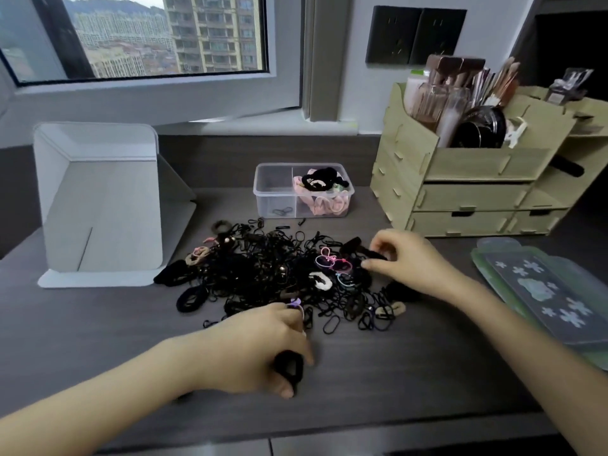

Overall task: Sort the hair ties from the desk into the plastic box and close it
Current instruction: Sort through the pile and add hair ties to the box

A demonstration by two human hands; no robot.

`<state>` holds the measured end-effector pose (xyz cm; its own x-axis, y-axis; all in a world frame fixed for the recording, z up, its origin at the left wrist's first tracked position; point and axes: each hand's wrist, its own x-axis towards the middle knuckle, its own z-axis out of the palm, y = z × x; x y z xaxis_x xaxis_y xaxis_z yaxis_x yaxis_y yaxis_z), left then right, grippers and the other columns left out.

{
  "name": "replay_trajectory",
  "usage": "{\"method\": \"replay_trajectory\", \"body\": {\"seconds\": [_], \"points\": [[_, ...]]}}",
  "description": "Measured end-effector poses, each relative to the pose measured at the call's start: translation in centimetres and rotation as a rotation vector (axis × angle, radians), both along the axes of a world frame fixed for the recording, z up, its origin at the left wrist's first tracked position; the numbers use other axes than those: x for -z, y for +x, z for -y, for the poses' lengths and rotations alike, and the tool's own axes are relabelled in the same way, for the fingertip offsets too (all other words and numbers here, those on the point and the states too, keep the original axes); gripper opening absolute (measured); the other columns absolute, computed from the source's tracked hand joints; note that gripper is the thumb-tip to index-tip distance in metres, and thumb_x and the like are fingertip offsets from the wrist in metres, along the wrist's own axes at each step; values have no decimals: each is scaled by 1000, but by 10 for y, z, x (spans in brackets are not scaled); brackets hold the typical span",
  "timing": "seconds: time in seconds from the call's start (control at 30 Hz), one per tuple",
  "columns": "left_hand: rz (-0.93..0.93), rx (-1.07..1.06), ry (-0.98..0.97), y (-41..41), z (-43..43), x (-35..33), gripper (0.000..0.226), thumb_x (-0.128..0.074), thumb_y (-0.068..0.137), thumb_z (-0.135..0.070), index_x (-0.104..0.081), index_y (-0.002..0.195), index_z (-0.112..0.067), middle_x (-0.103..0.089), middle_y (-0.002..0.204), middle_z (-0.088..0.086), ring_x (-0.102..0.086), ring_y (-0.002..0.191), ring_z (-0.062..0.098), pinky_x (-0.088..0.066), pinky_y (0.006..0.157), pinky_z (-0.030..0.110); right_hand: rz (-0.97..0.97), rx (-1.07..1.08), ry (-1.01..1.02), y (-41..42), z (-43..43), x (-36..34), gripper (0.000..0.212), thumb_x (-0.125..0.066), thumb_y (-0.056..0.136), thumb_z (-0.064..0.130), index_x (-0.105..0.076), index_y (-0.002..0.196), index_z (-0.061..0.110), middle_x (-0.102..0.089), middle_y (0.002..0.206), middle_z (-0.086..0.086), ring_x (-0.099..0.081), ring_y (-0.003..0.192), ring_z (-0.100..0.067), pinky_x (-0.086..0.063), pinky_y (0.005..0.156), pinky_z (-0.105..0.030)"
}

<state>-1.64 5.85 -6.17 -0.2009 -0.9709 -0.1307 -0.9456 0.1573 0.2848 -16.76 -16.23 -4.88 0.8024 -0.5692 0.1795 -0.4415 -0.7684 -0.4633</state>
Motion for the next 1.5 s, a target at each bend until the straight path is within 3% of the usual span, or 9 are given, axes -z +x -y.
{"method": "replay_trajectory", "body": {"seconds": [0.23,0.47,0.57,0.73,0.83,1.0,1.17,1.37,1.5], "points": [[-3,81,-148,6,4,22,19,-54,89,-27,-61,106,-23,-58,112,0,-56,107,18,-40,93,22,-342,31,0,-45,9,3,14,-71,79,34,-58,77,30,-59,83,5,-56,78,-13,-43,70,-29],[-187,-120,-377,-2,26,4,34,-37,80,-24,-70,86,-21,-52,83,-5,-48,77,7,-34,74,8,-138,36,80,-46,3,22,26,-66,84,26,-44,70,30,-50,83,8,-48,77,-8,-37,67,-21],[-70,-202,-494,-18,50,0,37,-36,78,-29,-70,84,-13,-53,86,-1,-51,82,17,-43,80,20,-53,47,58,-47,-1,16,18,-62,87,29,-47,77,28,-51,86,7,-50,78,-5,-37,66,-17],[223,-196,-253,-48,86,5,35,-50,89,-36,-63,102,-6,-48,110,11,-43,108,27,-37,96,34,-249,-76,-38,-49,-18,21,5,-53,92,32,-49,95,30,-42,97,7,-51,87,-11,-39,75,-24],[260,-186,-209,-50,96,9,26,-49,89,-24,-63,97,-4,-48,113,14,-45,108,30,-36,91,34,-315,-95,-90,-54,-24,28,22,-48,94,30,-48,115,24,-35,103,7,-48,100,-14,-38,83,-25],[-58,-306,-168,-37,102,5,20,-62,86,-25,-69,93,-7,-54,108,9,-54,101,23,-40,85,26,-286,-103,-99,-57,-31,31,26,-48,94,31,-48,119,23,-40,113,6,-46,105,-11,-39,88,-24],[-319,-509,-177,-14,108,-15,20,-65,85,-28,-70,85,-9,-70,90,4,-63,80,14,-44,70,20,-245,-114,-87,-46,-34,32,10,-47,93,32,-46,98,25,-38,99,8,-42,86,-7,-31,72,-23],[-658,-686,-207,21,112,-35,25,-65,85,-32,-66,80,-8,-62,70,-3,-52,60,7,-41,62,22,-122,-23,-222,-22,-24,13,13,-47,93,22,-51,100,12,-40,97,3,-48,85,-17,-25,67,-22],[-917,-734,-213,44,123,-47,15,-61,89,-18,-62,76,-10,-60,69,3,-51,52,4,-44,50,14,67,-5,-67,0,-6,-14,16,-44,96,21,-51,93,7,-42,89,1,-45,78,-15,-25,63,-26]]}}
